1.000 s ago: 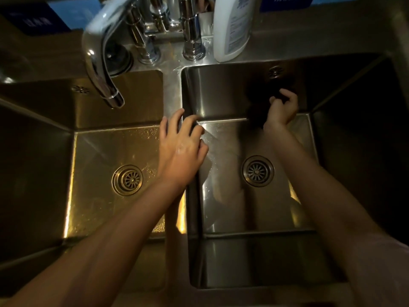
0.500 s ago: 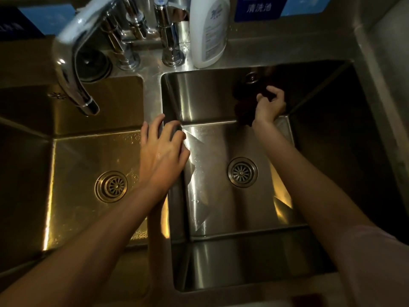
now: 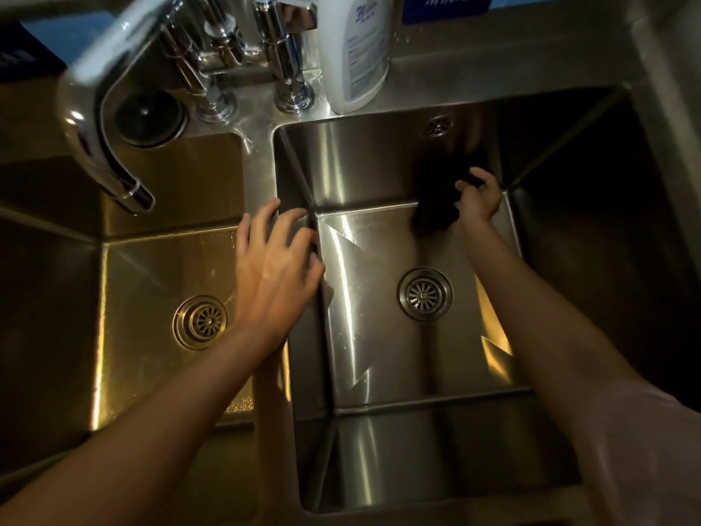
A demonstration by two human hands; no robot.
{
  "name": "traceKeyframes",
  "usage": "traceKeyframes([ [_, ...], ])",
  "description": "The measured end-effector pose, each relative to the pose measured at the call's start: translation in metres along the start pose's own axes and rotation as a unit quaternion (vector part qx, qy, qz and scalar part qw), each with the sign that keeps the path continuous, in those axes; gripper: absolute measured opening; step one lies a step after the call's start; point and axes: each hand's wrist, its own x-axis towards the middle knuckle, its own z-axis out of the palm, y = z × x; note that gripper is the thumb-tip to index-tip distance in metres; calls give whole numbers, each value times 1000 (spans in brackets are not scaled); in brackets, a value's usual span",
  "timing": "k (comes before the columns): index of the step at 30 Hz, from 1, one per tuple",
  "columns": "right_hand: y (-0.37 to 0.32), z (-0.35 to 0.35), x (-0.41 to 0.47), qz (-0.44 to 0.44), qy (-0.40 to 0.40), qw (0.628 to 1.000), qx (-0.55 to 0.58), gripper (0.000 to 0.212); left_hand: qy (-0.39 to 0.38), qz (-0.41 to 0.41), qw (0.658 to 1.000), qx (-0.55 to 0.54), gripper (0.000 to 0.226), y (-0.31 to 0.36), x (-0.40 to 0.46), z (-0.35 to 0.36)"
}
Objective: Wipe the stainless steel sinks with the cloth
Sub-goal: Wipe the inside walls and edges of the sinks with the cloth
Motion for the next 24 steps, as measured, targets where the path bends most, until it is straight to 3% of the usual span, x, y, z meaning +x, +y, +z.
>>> traceKeyframes([
  [5, -60, -13, -35, -43, -49, 994, 83, 34, -3, -1, 1000, 1, 20, 2, 0, -2],
  [11, -92, -12, -49, -120, -53, 988, 75, 35, -9, -3, 1000, -6, 21, 3, -1, -2],
  [20, -19, -13, 13, -17, 34, 999, -2, 37, -3, 1, 1000, 8, 23, 0, 1, 0],
  [24, 0, -22, 39, 15, 35, 997, -61, 37, -7, 1, 1000, 19, 22, 0, 1, 0],
])
